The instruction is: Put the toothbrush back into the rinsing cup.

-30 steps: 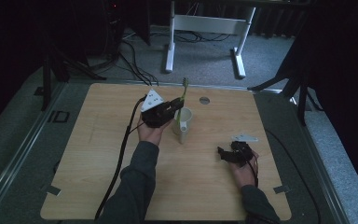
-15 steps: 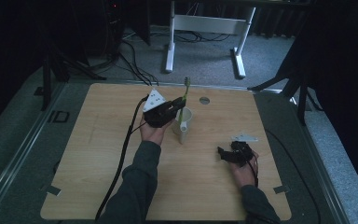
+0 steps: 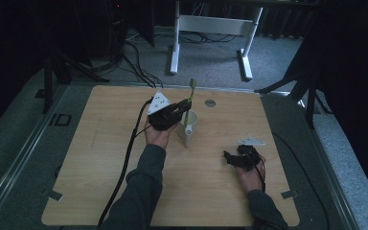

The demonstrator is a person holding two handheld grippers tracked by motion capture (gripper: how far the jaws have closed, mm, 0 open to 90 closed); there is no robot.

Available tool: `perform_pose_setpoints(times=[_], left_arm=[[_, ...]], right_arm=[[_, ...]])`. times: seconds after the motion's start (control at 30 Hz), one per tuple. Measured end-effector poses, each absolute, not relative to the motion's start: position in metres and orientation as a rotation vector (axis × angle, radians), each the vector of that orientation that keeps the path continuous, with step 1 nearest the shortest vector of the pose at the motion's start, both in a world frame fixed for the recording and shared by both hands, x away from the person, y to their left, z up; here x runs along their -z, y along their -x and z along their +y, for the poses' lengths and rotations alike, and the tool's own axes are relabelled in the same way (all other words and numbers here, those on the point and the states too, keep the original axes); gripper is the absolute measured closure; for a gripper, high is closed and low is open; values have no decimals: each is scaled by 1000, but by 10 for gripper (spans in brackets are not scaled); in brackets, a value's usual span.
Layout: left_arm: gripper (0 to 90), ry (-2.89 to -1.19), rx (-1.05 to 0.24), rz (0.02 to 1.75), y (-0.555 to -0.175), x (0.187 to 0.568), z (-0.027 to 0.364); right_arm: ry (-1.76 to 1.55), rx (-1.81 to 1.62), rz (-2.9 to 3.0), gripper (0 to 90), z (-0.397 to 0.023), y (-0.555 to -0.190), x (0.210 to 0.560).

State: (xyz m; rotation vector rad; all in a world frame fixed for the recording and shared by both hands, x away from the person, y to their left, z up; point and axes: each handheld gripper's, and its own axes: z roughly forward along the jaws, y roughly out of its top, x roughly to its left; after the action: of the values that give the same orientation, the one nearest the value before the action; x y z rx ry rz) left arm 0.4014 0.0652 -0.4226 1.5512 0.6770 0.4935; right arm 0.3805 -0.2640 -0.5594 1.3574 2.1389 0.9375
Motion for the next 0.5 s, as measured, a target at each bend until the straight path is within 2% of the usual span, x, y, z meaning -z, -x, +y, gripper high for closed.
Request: perform_pose_setpoints(times=[0.5], left_arm=[[817, -1543, -482, 680, -404, 427, 61]], right_arm=[[-1357, -938, 2139, 274, -264, -381, 559]])
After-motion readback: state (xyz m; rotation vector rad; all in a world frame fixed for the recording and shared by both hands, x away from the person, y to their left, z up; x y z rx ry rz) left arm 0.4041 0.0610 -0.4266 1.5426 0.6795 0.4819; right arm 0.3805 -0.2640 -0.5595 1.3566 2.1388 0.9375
